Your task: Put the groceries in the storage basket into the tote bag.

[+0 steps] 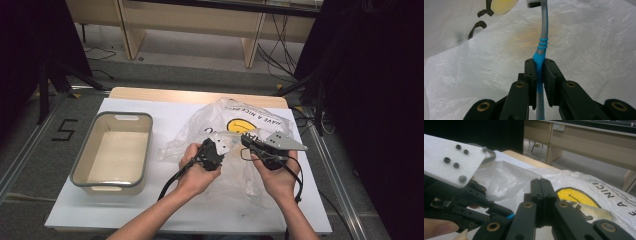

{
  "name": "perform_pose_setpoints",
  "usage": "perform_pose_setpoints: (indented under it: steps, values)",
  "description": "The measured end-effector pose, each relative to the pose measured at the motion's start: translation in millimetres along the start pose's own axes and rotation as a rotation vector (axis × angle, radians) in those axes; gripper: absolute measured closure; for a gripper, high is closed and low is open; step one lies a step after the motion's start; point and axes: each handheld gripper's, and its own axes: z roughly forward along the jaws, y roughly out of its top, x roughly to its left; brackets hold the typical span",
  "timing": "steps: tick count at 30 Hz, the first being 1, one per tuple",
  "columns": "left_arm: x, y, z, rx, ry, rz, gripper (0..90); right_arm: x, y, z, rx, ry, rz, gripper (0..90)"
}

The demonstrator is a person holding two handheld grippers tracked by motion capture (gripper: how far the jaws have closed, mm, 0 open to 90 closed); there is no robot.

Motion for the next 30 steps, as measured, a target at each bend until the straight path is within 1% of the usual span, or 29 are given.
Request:
perform_pose_setpoints:
  steps: [1,6,9,10,11,12,13,16,17,20,21,23,25,26,29,30]
  values:
    - [-0.3,-0.1,1.0,-0.003,0.0,-0.006,81.0,-0.1,-0.1,0.1,0.0,0.0,-0.002,90.0]
    - [-0.3,0.0,6.1,-0.001,0.005,0.0,80.9,-0.4,-0.7,0.8,0.002,0.0,0.001,90.0]
    - [-1.2,-0.4,9.5,0.014,0.002,0.004,80.9,-0.1,-0.6,0.8,0.001,0.001,0.001,90.0]
    - [-1.3,-0.7,10.6,0.027,-0.002,0.011,80.9,-0.1,-0.5,0.8,-0.001,0.001,0.0,90.0]
    - [-2.4,-1.3,12.7,0.027,-0.001,0.01,80.8,-0.1,-0.4,0.6,-0.003,-0.001,-0.001,90.0]
    - [-2.6,-1.5,13.4,0.031,0.002,0.018,80.8,-0.1,-0.1,0.1,-0.005,-0.003,0.001,90.0]
    - [-3.9,-2.0,14.9,0.025,0.006,0.016,80.7,-0.1,0.0,-0.2,-0.007,-0.003,0.002,90.0]
    - [-4.8,-2.5,16.6,0.016,0.006,0.029,79.3,-0.7,-0.1,-0.5,-0.009,-0.007,0.005,90.0]
    - [-5.2,-2.7,16.8,0.012,0.003,0.027,77.4,-0.8,-0.2,-0.5,-0.008,-0.007,0.005,90.0]
    - [-5.8,-3.2,14.3,-0.003,0.007,0.033,67.1,-1.0,-0.4,-0.3,-0.002,-0.007,0.002,90.0]
    - [-6.1,-3.5,11.7,-0.01,0.002,0.038,63.9,-1.0,-0.6,0.0,-0.002,-0.007,0.001,90.0]
    - [-7.8,-4.5,7.6,-0.025,-0.005,0.034,55.9,-1.0,-1.1,0.5,0.0,-0.007,0.004,90.0]
    - [-8.5,-6.0,2.7,-0.032,-0.016,0.044,50.0,-1.2,-1.5,0.9,0.0,-0.006,0.004,90.0]
    - [-8.6,-7.6,-1.0,-0.039,-0.023,0.036,48.2,-1.2,-1.6,0.8,0.0,-0.006,0.005,90.0]
    - [-7.9,-11.5,-10.2,-0.053,-0.036,0.029,45.0,-1.1,-1.5,0.6,0.0,-0.007,0.005,90.0]
    - [-7.2,-13.5,-14.9,-0.056,-0.038,0.035,44.2,-1.0,-1.6,0.6,0.001,-0.007,0.005,90.0]
